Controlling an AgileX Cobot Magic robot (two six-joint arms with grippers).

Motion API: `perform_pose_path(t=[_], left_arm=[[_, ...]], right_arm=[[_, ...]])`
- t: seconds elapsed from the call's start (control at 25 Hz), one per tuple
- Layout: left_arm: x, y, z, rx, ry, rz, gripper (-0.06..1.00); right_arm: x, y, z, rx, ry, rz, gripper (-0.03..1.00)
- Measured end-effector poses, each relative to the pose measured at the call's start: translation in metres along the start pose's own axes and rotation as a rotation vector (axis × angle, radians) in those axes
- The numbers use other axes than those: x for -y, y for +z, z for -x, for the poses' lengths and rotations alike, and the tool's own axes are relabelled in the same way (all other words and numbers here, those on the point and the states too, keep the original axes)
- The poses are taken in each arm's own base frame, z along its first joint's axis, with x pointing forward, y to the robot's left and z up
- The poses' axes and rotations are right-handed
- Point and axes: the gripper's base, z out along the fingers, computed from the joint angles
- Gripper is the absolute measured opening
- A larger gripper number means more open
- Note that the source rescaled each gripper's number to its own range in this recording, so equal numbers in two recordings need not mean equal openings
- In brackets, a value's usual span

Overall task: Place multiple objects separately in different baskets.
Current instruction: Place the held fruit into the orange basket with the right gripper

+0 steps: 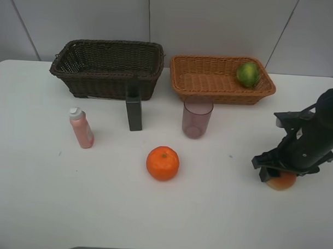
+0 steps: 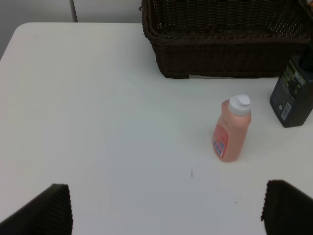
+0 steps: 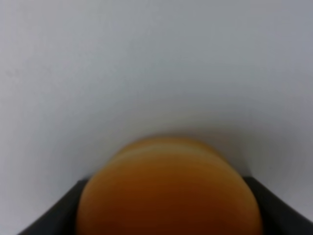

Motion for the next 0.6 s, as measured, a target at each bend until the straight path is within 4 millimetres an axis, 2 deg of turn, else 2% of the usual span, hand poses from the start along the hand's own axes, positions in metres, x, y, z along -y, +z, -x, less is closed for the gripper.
perform_pose_path(t=[0.24,0.48,0.6], left_arm=[[0.0,0.0,0.0,0.0,0.0,0.0,1.0],[0.0,0.0,0.0,0.0,0.0,0.0,1.0],[0.0,0.0,0.0,0.0,0.0,0.0,1.0]], right_arm=[[0.0,-0.005,0.004,-0.015,0.02,0.004,0.57],[0.0,-0.037,0.031,-0.045,0.027,-0.017,0.57],[-0.006,-0.054,0.046,-0.048,0.002,-0.027,0.57]])
